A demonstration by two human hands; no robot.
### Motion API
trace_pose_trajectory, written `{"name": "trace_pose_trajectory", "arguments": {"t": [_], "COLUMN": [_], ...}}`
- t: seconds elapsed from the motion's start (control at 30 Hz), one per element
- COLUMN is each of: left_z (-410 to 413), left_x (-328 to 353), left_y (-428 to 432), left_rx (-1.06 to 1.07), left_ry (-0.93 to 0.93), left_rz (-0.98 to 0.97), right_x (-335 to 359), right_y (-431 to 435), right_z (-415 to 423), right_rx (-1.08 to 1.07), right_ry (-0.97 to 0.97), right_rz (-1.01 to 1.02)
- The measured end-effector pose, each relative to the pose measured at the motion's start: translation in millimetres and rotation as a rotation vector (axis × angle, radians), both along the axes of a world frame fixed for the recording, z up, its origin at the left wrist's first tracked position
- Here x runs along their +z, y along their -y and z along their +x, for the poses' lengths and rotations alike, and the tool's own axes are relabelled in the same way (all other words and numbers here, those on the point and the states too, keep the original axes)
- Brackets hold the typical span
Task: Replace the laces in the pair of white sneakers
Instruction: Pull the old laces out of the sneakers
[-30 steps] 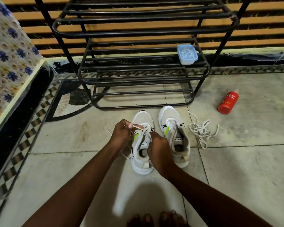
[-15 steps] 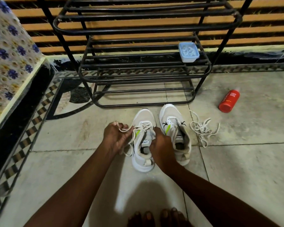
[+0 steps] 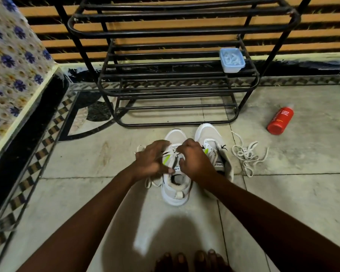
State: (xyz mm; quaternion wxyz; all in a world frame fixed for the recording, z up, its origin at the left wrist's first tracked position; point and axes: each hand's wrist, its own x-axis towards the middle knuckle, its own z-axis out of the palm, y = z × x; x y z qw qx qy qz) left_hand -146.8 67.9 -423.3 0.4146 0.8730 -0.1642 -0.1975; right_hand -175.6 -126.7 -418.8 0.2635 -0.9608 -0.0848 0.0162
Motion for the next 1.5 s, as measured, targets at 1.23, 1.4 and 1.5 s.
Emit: {"name": "trace_pose_trajectory", "arguments": {"t": [1.23, 1.4, 1.5], "left_z": [15.2, 12.2, 10.9], "left_x": [22.1, 17.6, 13.6], "left_y": [26.3, 25.5, 23.9], "left_rx": [-0.347, -0.339, -0.315], "left_ry": [0.088, 0.117, 0.133], "left_rz": [0.749, 0.74, 0.719], "right_x": [22.5, 23.4, 21.5], "right_y": [18.0, 24.1, 26.1], "right_z": [41.9, 26.9, 24.3], "right_rx": [-0.378, -0.318, -0.01], "right_ry": [-0.432, -0.318, -0.123], "right_rz": [0.776, 0.432, 0.086]}}
